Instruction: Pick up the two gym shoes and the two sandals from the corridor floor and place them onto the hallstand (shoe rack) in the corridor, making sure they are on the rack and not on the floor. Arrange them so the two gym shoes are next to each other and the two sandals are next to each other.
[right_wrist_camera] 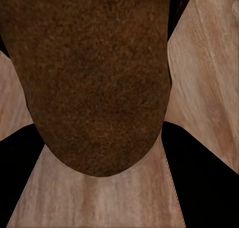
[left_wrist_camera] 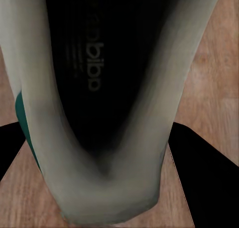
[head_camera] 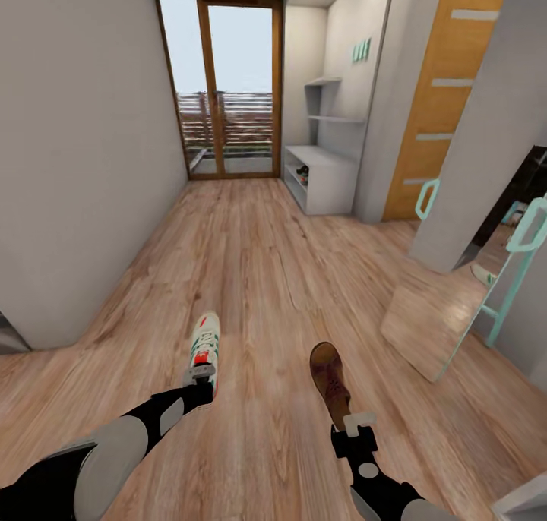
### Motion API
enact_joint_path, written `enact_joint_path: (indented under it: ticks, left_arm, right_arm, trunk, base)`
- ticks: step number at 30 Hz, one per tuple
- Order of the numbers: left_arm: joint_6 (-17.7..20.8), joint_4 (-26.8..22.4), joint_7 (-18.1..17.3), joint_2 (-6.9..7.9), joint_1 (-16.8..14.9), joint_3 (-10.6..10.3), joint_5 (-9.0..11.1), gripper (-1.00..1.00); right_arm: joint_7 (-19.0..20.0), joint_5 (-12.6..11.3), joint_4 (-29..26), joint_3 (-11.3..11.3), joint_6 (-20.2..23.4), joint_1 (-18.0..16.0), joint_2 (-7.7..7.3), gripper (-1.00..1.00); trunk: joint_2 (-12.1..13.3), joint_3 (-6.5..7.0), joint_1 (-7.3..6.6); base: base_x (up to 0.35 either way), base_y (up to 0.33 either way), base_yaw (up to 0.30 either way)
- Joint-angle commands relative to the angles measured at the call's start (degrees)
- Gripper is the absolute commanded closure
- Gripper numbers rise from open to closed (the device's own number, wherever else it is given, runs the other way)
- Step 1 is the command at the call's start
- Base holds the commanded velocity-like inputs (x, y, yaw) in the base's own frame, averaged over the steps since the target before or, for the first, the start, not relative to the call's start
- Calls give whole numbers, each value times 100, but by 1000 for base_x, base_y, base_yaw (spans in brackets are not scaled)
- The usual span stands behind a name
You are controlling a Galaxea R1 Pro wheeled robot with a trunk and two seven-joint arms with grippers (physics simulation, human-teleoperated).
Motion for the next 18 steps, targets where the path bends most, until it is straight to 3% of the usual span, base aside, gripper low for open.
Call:
enact_joint_path:
  ticks: [1, 18]
  left_arm:
    - [40, -34, -18, -3, 1, 47, -31, 100]
    - [40, -156, -18, 1, 1, 56, -30, 100]
  right_arm:
    - [-28, -48, 2, 48, -21, -3, 2, 100]
    - [-18, -48, -1, 53, -21, -2, 68, 100]
  trunk:
    - [-2, -5, 2]
    - [-2, -5, 2]
  base:
    - [350, 6, 0]
    - [350, 74, 0]
